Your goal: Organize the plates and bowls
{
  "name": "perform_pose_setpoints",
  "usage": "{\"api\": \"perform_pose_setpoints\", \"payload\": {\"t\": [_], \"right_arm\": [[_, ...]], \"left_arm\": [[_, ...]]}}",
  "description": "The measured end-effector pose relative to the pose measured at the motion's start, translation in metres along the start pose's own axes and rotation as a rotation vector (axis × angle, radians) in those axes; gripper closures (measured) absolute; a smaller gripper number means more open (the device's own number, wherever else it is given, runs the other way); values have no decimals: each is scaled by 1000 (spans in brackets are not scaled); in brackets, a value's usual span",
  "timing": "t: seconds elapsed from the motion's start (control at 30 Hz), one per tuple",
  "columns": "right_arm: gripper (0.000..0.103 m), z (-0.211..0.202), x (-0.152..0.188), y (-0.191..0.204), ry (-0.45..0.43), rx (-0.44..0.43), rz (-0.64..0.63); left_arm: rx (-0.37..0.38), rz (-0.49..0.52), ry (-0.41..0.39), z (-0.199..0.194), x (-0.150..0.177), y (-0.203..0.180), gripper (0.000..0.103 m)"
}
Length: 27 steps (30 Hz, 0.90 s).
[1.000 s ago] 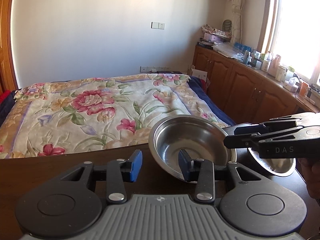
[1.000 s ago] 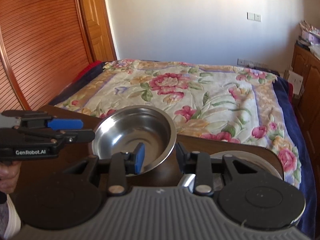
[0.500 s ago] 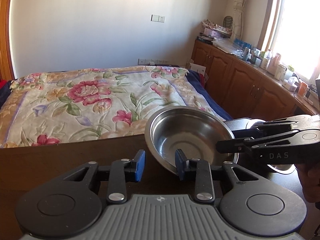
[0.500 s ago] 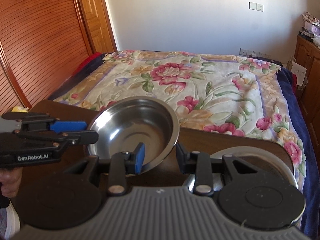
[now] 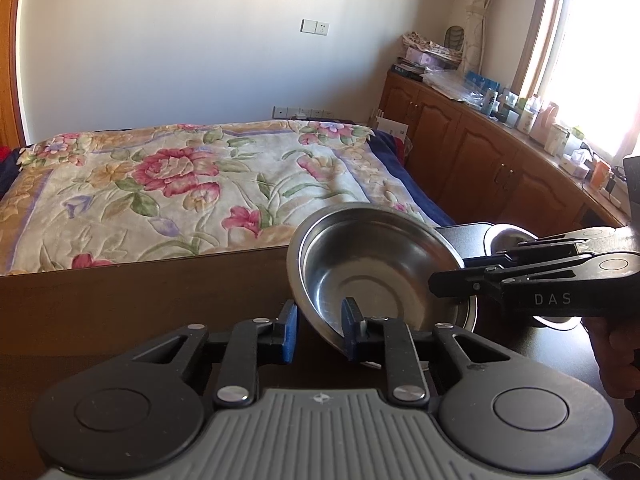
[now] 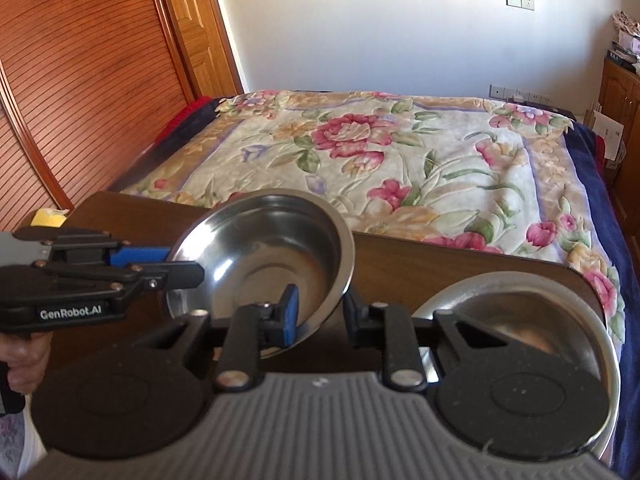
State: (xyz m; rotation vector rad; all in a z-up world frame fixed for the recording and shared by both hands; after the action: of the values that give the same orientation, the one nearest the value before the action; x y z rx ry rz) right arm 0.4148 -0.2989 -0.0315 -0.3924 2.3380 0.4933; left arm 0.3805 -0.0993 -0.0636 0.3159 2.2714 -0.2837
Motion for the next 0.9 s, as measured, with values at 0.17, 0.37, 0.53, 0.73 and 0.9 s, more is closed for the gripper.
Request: {"api": "perform_pose_setpoints", "payload": {"t": [0.17, 0.37, 0.53, 0.73, 0.9], "right_arm": [[82, -3, 3, 5, 8, 19, 1], [83, -9, 6, 8, 11, 10, -6], [83, -14, 4, 12, 10, 18, -26], [84, -27, -7, 14, -18, 29, -42], [86, -41, -12, 12, -48, 31, -41]], "left_arm": [[-10, 23, -3, -9, 3, -3, 79], [-4, 35, -2, -19, 4, -4, 79], [-5, 34, -22, -28, -1, -7, 79], [10, 40, -57, -43, -9, -14, 79], [18, 52, -81, -57, -12, -23, 79]]}}
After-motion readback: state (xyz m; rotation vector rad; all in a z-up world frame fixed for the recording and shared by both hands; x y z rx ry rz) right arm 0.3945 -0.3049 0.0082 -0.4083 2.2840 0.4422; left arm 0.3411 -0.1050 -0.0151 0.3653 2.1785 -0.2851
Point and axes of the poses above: each gripper's, at about its wrist camera, not at the fingertips, and z roughly the way its jaws point, y to its left, x to its underside, the point moved 3 cm from there along z, roughly the way its jaws point, and after that the axes turned 6 degrees about -x, right-handed, at the moved point
